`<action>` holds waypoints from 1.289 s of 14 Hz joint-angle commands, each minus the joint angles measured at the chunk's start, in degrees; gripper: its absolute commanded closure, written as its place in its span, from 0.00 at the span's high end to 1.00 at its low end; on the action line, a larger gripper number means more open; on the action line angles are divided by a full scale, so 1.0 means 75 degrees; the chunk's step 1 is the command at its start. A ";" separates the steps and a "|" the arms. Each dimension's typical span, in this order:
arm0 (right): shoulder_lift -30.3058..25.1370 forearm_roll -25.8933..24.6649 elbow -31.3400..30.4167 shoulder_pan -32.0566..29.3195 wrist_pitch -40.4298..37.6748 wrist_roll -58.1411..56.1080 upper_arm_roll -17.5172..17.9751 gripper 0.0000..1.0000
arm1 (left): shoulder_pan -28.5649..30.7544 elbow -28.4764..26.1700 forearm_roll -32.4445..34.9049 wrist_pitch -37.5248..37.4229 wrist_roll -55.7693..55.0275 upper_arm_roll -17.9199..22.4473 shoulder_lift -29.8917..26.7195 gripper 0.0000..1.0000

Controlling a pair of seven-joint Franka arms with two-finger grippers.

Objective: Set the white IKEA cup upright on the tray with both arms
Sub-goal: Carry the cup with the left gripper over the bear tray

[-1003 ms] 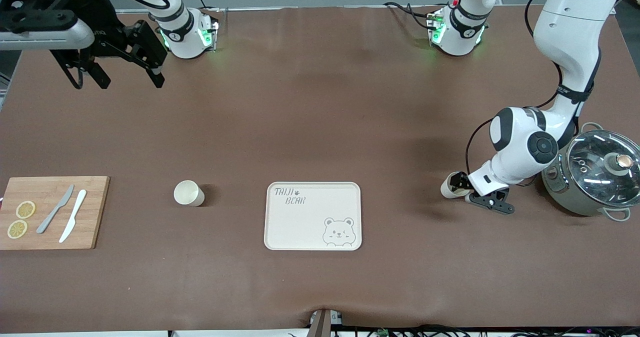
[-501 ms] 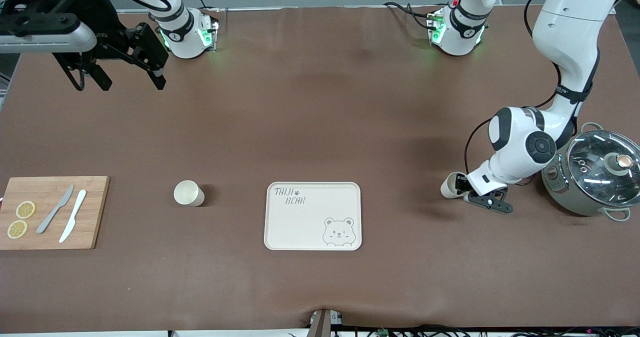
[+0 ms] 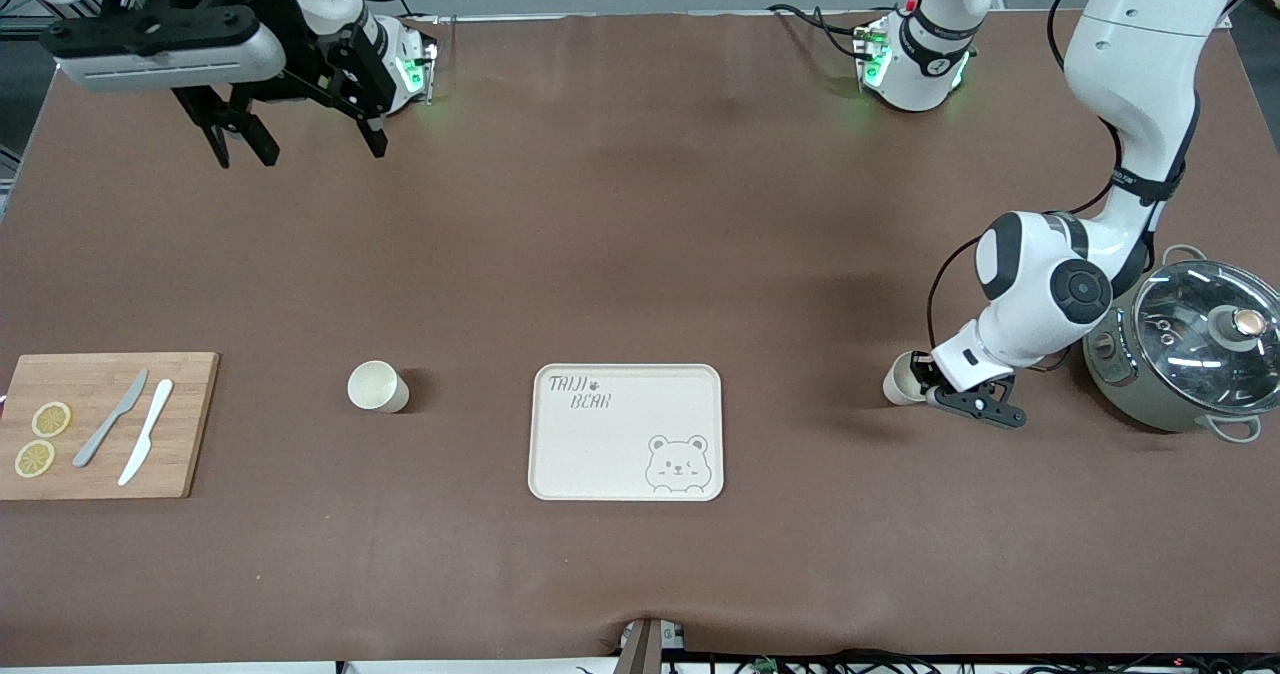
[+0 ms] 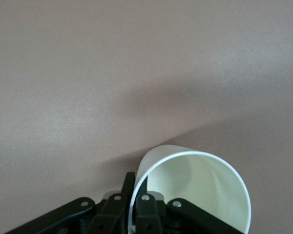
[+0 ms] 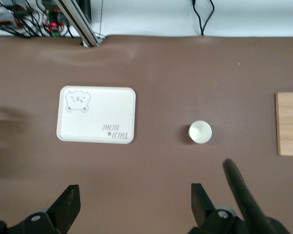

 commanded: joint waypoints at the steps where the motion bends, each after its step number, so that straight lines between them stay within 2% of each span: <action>1: -0.0067 -0.0071 0.0163 -0.0055 -0.0574 0.0004 -0.0060 1.00 | -0.0014 0.0020 0.0140 0.0001 -0.0646 -0.0303 -0.0268 0.00; 3: -0.0091 -0.0106 0.0163 -0.0056 -0.0670 -0.0020 -0.0095 1.00 | -0.0235 0.0614 0.0152 -0.0802 -0.1325 -0.0434 -0.0268 0.00; 6: -0.0079 -0.0130 0.0163 -0.0277 -0.0811 -0.0171 -0.0118 1.00 | -0.0892 0.2125 0.0163 -0.2795 -0.2426 -0.0434 -0.0070 0.00; 10: -0.0079 -0.0094 0.0151 -0.1004 -0.0858 -0.1905 -0.0107 1.00 | -0.1980 0.2807 0.0291 -0.2976 -0.3938 -0.0341 0.0351 0.00; 12: -0.0102 -0.0141 0.0151 -0.1063 -0.0916 -0.2001 -0.0118 1.00 | -0.2427 0.3042 0.0864 -0.3092 -0.4805 -0.0340 0.0411 0.00; 18: -0.0102 -0.0072 0.0139 -0.1052 -0.1057 -0.2001 -0.0049 1.00 | -0.3400 0.4214 0.0597 -0.3654 -0.5922 -0.0341 0.1008 0.00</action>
